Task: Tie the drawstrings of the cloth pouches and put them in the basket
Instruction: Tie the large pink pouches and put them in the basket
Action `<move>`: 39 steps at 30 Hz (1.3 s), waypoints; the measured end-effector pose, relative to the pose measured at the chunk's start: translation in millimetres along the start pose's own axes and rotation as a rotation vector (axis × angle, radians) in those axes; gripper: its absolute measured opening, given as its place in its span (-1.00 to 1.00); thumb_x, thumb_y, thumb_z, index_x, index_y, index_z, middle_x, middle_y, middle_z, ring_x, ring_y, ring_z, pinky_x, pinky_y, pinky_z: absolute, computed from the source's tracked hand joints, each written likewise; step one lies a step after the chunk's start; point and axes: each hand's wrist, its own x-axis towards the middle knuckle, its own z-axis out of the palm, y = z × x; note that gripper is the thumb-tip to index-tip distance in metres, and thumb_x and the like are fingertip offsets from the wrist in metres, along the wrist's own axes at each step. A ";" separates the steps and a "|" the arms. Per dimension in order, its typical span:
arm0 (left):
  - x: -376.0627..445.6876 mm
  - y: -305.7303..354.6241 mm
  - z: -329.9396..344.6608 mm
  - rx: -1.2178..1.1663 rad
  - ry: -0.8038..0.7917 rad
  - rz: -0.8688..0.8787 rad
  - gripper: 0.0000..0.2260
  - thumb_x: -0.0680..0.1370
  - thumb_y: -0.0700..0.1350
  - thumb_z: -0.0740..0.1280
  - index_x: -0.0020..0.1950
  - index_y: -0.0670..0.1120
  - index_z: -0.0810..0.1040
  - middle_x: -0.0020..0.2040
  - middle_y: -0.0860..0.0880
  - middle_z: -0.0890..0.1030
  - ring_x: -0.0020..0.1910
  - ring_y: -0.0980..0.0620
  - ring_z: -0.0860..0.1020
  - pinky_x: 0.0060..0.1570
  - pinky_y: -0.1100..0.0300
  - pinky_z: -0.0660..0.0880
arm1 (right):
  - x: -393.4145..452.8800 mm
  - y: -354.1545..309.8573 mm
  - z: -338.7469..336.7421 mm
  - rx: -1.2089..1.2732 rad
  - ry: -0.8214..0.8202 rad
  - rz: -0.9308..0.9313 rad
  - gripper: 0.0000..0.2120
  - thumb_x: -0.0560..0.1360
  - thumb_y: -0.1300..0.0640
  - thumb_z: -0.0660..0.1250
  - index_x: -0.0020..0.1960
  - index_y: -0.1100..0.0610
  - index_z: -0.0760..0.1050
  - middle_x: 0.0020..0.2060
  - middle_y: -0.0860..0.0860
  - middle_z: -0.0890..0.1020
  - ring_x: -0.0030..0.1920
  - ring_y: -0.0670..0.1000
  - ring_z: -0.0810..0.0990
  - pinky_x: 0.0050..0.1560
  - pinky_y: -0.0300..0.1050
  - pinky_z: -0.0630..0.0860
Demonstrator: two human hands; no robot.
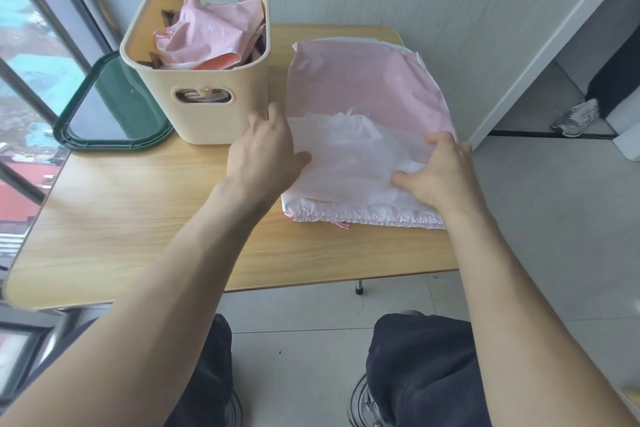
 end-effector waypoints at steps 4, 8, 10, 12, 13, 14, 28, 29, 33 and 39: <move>3.1 9.3 0.6 0.066 0.049 0.227 -0.38 0.48 -0.14 0.40 0.49 -0.12 0.24 0.32 -0.21 0.35 0.31 -0.27 0.34 0.27 -0.06 0.29 | 3.7 -6.6 -2.9 -0.133 -0.089 0.044 -0.28 0.40 0.07 0.54 0.45 0.23 0.33 0.40 0.20 0.36 0.28 0.19 0.49 -0.01 -0.12 0.37; 20.8 36.2 0.4 0.040 -0.126 0.390 -0.33 0.56 0.09 0.30 0.59 -0.05 0.11 0.49 -0.13 0.32 0.50 -0.15 0.20 0.41 -0.12 0.15 | 10.7 -6.0 -6.4 -0.121 -0.112 0.040 -0.47 0.28 0.11 0.57 0.21 0.20 0.56 0.23 0.14 0.51 0.17 0.14 0.55 -0.07 -0.01 0.61; 35.3 45.0 1.7 0.145 -0.228 0.405 -0.31 0.55 0.19 0.30 0.56 -0.07 0.15 0.44 -0.15 0.40 0.44 -0.18 0.30 0.38 -0.12 0.20 | 14.8 -4.6 -8.0 -0.108 -0.110 0.017 -0.57 0.23 0.11 0.59 0.07 0.16 0.62 0.14 0.11 0.56 0.12 0.13 0.58 -0.14 -0.05 0.58; 49.4 46.5 1.5 0.195 -0.310 0.399 -0.32 0.50 0.23 0.36 0.48 -0.11 0.25 0.34 -0.13 0.48 0.34 -0.19 0.41 0.30 -0.11 0.31 | 17.6 -2.2 -8.6 -0.097 -0.114 -0.006 -0.53 0.26 0.13 0.61 0.13 0.14 0.61 0.19 0.11 0.55 0.17 0.12 0.54 -0.09 -0.11 0.48; 54.5 46.2 -0.2 0.193 -0.336 0.400 -0.31 0.47 0.23 0.41 0.43 -0.13 0.30 0.30 -0.12 0.50 0.30 -0.18 0.43 0.26 -0.10 0.36 | 17.9 -1.4 -8.9 -0.080 -0.106 -0.026 -0.52 0.27 0.14 0.62 0.15 0.13 0.59 0.21 0.10 0.54 0.19 0.11 0.53 -0.07 -0.12 0.45; 57.9 46.4 -2.8 0.189 -0.344 0.405 -0.31 0.43 0.22 0.46 0.38 -0.14 0.35 0.25 -0.12 0.52 0.25 -0.18 0.46 0.22 -0.09 0.41 | 17.5 -1.0 -8.6 -0.043 -0.088 -0.054 -0.55 0.29 0.15 0.61 0.14 0.10 0.59 0.20 0.10 0.55 0.18 0.10 0.53 -0.06 -0.14 0.43; 23.3 19.6 -61.6 -0.630 0.088 0.159 -0.63 0.38 0.21 0.53 -0.05 -0.03 0.59 -0.22 0.09 0.65 -0.31 0.22 0.62 -0.34 0.21 0.56 | -46.8 -77.2 26.6 0.509 0.384 -0.490 -0.50 0.59 -0.07 0.32 0.48 0.06 0.41 0.55 0.19 0.22 0.56 -0.03 0.19 0.53 -0.01 0.26; 18.4 15.9 -69.3 -0.708 0.120 0.122 -0.54 0.36 0.22 0.53 0.06 -0.07 0.59 -0.14 0.06 0.68 -0.23 0.18 0.65 -0.27 0.16 0.60 | -54.9 -86.7 26.3 0.611 0.250 -0.470 -0.48 0.58 -0.09 0.32 0.50 0.04 0.39 0.51 0.08 0.33 0.52 -0.06 0.31 0.47 -0.04 0.36; 15.0 -1.8 -105.5 -1.109 0.006 -0.063 -0.72 0.43 0.09 0.53 0.06 0.03 0.60 -0.09 0.06 0.71 -0.14 0.13 0.70 -0.02 0.12 0.62 | -47.7 -125.4 8.9 0.703 0.029 -0.484 -0.47 0.55 0.21 0.43 0.48 0.15 0.39 0.16 -0.26 0.57 0.15 -0.31 0.58 0.08 -0.48 0.44; 36.6 -37.3 -157.6 -1.297 0.059 -0.254 -0.45 0.25 0.09 0.46 0.20 -0.08 0.61 0.15 -0.16 0.68 -0.02 -0.21 0.69 0.11 -0.10 0.54 | 9.7 -209.7 12.6 0.502 -0.050 -0.646 -0.28 0.51 0.39 0.39 0.58 0.31 0.15 0.57 0.12 0.28 0.57 -0.01 0.23 0.29 -0.62 0.13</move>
